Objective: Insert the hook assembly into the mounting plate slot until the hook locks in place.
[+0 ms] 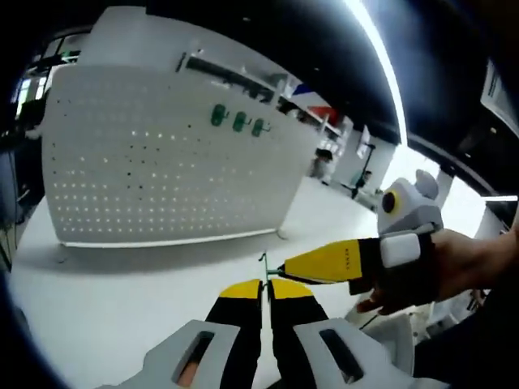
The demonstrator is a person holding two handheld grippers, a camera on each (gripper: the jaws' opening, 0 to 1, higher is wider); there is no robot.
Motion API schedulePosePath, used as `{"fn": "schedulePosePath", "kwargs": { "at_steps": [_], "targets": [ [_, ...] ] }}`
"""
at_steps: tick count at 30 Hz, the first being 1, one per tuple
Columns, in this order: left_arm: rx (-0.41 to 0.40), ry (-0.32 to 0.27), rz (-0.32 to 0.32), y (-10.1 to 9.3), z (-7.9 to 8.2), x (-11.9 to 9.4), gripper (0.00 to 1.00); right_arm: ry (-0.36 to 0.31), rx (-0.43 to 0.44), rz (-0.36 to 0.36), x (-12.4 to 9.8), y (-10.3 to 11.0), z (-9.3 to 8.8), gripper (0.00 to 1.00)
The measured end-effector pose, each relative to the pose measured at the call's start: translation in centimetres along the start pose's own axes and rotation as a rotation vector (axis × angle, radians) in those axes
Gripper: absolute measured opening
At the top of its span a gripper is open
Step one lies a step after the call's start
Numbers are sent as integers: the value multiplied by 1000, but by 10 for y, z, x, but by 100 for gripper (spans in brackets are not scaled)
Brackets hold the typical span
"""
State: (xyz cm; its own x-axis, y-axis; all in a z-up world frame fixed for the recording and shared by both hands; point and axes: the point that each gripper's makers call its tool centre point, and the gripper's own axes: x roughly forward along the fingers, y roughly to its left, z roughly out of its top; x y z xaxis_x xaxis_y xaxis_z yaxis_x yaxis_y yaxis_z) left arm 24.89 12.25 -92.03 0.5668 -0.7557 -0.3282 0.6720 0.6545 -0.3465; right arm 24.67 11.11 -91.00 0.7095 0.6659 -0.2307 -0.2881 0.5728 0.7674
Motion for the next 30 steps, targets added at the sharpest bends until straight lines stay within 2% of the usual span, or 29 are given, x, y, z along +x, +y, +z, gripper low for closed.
{"fn": "schedulePosePath", "kwargs": {
  "at_steps": [6,9,15,18,30],
  "targets": [
    [77,-66,16,1,12,-7,1,-29,53,25,3,7,4,6],
    [83,-81,21,2,14,-7,1,-28,65,33,4,9,5,4],
    [116,-95,22,0,17,-6,1,-29,106,53,5,8,6,3],
    [158,-108,22,-3,19,-5,1,-38,128,58,5,8,9,2],
    [225,-100,28,-6,20,-5,2,-53,178,70,3,7,9,1]
  ]
}}
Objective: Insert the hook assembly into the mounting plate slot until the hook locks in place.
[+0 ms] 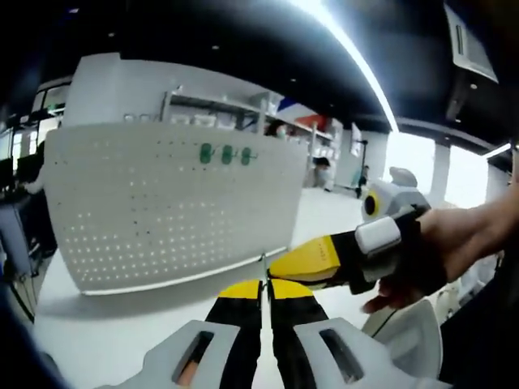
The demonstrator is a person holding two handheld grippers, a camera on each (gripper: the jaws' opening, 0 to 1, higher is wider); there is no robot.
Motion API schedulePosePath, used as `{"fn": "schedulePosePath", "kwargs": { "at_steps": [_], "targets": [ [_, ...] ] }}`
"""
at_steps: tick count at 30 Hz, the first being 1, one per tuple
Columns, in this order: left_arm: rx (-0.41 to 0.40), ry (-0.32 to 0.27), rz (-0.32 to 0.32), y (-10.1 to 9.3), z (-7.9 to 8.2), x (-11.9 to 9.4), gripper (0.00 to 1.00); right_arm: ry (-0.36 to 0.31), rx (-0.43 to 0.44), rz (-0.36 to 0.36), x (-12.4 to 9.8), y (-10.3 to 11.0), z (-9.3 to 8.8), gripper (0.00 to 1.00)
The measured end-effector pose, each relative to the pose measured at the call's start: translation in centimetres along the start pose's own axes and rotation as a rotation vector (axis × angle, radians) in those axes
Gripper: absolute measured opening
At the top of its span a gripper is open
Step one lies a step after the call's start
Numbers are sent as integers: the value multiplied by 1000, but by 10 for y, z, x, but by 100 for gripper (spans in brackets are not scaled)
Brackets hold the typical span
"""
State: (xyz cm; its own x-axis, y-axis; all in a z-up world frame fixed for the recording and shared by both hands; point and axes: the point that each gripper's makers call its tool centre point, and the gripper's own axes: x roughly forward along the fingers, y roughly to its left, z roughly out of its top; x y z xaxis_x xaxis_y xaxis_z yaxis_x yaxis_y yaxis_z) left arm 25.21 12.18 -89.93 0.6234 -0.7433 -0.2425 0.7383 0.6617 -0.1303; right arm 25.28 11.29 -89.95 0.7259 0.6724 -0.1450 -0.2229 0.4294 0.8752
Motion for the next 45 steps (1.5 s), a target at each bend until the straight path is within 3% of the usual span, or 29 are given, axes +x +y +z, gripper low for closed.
{"fn": "schedulePosePath", "kwargs": {
  "at_steps": [6,11,19,21,24,29,31,34,42,45],
  "targets": [
    [26,3,0,0,1,-2,3,2,-6,5,0,3,-1,0],
    [18,10,-6,3,3,-5,5,19,-83,24,4,11,0,0],
    [-8,-2,-32,5,8,-10,40,57,-312,29,8,20,4,0],
    [-10,6,-40,6,7,-12,51,77,-402,34,9,24,3,0],
    [-51,25,-69,5,2,-14,64,137,-598,-26,11,11,-1,0],
    [-82,31,-76,4,0,-18,78,151,-647,-34,12,8,0,0],
    [-101,30,-83,3,-1,-19,82,167,-718,-56,12,4,1,0],
    [-102,37,-76,3,-3,-21,87,171,-755,-75,12,2,3,0],
    [-158,6,-68,5,5,-24,98,139,-857,-102,15,2,9,0],
    [-149,7,-35,11,6,-25,100,110,-917,-119,16,3,13,0]
  ]
}}
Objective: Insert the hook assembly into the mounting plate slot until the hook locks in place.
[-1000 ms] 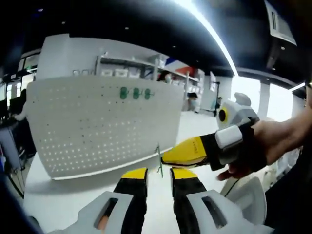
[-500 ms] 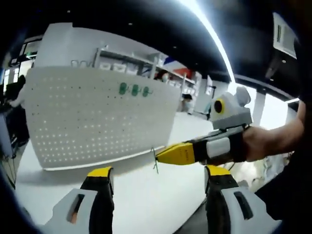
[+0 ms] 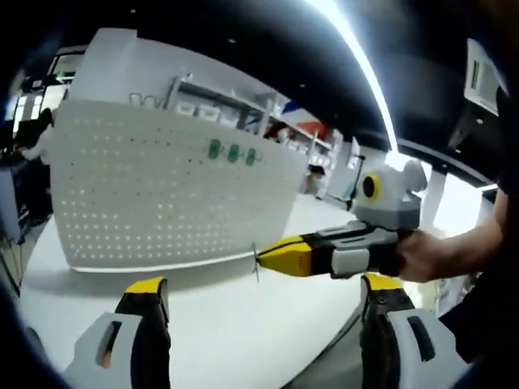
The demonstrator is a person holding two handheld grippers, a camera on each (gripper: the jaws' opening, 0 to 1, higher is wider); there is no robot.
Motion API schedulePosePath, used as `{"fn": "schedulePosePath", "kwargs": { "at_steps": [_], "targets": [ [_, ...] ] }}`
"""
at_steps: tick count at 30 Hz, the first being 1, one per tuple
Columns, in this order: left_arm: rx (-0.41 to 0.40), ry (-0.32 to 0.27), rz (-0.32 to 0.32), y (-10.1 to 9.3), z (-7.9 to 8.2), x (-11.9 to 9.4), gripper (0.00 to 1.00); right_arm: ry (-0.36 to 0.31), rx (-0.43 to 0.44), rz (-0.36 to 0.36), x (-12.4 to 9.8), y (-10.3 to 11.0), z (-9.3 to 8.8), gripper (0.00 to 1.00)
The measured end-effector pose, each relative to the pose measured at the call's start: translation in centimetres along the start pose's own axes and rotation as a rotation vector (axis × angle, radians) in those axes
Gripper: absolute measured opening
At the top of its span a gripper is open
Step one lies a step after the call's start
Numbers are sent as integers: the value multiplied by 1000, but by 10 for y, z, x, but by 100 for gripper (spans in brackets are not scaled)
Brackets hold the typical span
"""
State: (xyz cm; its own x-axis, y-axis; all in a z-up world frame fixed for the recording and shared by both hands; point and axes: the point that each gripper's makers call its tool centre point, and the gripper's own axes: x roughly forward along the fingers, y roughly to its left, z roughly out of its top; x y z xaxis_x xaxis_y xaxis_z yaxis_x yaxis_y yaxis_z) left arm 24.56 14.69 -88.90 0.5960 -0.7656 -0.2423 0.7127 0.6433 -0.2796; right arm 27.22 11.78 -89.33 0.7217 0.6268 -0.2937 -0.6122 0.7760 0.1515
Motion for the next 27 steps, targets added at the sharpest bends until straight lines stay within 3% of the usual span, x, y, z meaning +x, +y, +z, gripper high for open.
{"fn": "schedulePosePath", "kwargs": {
  "at_steps": [12,17,20,27],
  "targets": [
    [-26,-26,14,2,8,-1,100,-72,-51,-79,9,-10,17,0],
    [-66,-42,29,10,7,-2,100,-129,-50,-177,10,-34,29,0],
    [-116,-45,44,18,3,-5,100,-126,-121,-250,9,-52,33,0],
    [-120,-48,65,25,2,-7,100,-187,-96,-326,7,-85,50,0]
  ]
}}
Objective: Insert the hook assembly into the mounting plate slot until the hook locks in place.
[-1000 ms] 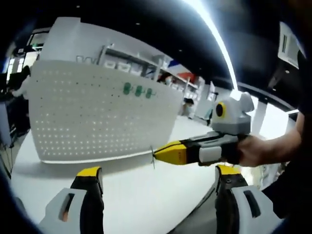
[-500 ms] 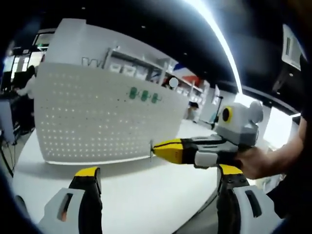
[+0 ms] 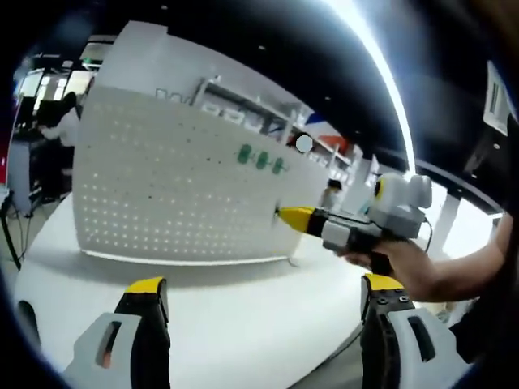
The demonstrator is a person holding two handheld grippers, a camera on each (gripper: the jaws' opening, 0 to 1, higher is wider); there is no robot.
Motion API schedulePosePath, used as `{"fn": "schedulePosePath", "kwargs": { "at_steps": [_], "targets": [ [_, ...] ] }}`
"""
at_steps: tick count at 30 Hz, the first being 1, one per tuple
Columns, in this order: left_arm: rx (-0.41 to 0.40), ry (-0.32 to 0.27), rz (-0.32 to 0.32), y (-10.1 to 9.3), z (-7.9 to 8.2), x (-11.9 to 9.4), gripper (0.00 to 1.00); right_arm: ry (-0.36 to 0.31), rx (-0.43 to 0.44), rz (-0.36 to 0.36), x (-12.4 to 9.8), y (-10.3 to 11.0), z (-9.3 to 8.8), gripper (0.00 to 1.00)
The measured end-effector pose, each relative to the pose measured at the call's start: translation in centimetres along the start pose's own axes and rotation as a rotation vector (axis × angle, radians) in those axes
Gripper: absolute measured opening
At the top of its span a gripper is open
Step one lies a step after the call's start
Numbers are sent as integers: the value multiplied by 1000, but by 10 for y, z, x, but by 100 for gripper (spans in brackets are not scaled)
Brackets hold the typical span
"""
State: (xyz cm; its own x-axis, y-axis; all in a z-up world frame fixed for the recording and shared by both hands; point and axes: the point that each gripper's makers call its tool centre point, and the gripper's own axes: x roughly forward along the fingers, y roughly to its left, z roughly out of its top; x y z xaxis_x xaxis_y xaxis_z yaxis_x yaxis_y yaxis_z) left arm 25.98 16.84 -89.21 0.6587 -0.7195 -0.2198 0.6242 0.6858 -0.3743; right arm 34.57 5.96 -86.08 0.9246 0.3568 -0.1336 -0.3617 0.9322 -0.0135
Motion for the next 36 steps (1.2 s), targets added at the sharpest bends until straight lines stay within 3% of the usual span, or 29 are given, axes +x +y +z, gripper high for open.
{"fn": "schedulePosePath", "kwargs": {
  "at_steps": [13,17,36],
  "targets": [
    [22,6,21,12,3,2,98,-64,12,-119,26,-65,22,0],
    [-30,-21,17,15,9,4,98,-81,8,-158,32,-85,26,0],
    [-27,14,47,31,2,16,94,-125,-54,-299,37,-170,40,0]
  ]
}}
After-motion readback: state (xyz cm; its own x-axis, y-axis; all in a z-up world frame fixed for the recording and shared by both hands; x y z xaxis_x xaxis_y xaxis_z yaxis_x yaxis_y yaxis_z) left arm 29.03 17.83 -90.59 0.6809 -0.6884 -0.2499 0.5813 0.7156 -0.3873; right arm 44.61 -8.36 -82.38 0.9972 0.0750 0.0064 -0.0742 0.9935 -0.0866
